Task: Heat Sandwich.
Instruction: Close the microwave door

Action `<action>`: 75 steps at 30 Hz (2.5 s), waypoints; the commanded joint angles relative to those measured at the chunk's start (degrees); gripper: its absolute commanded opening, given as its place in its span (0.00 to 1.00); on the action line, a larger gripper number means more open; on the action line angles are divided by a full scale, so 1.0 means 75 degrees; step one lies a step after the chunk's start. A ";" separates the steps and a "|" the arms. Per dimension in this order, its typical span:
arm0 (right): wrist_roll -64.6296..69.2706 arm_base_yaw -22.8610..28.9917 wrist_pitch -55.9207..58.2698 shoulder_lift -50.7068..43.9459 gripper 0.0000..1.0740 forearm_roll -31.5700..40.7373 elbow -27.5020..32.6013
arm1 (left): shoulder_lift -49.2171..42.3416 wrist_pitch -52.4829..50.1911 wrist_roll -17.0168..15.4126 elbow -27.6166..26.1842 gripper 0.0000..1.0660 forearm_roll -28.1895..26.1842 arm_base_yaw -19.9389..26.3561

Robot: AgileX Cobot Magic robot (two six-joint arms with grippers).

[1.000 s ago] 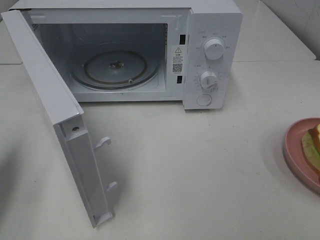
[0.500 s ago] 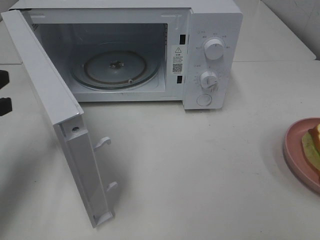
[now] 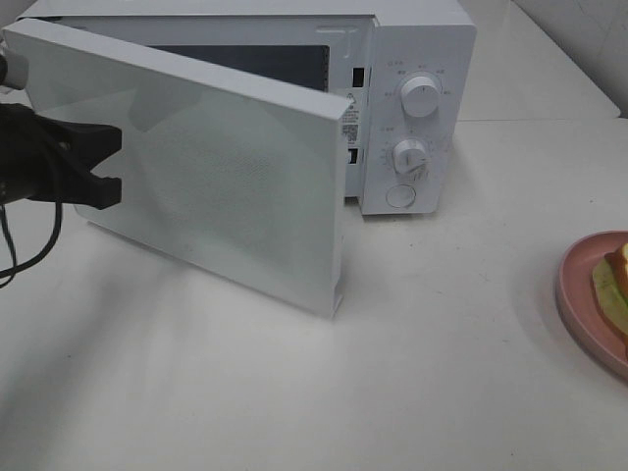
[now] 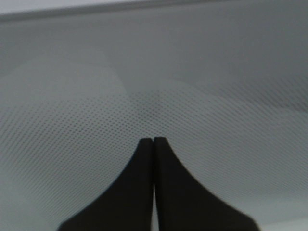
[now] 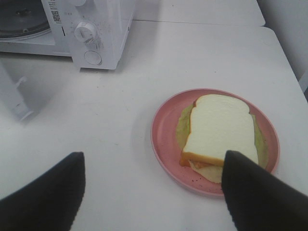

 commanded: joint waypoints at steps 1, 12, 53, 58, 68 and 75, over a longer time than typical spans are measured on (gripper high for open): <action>-0.0053 -0.0038 -0.0092 -0.0206 0.70 0.0031 0.0031 | 0.0168 -0.0115 0.0145 -0.0336 0.00 -0.0328 -0.0420; -0.0046 -0.0038 -0.0092 -0.0206 0.70 0.0031 0.0031 | 0.0825 -0.0053 0.1390 -0.1070 0.00 -0.2147 -0.1704; -0.0046 -0.0038 -0.0092 -0.0206 0.70 0.0031 0.0031 | 0.3247 0.0963 0.3262 -0.4820 0.00 -0.5821 -0.3377; -0.0046 -0.0038 -0.0092 -0.0206 0.70 0.0031 0.0031 | 0.3445 0.1360 0.3407 -0.5256 0.00 -0.6096 -0.3209; -0.0046 -0.0038 -0.0092 -0.0206 0.70 0.0031 0.0031 | 0.3407 0.1734 0.3415 -0.5401 0.00 -0.6043 -0.3224; -0.0046 -0.0038 -0.0092 -0.0206 0.70 0.0031 0.0031 | 0.3392 0.1749 0.3415 -0.5378 0.00 -0.6043 -0.3224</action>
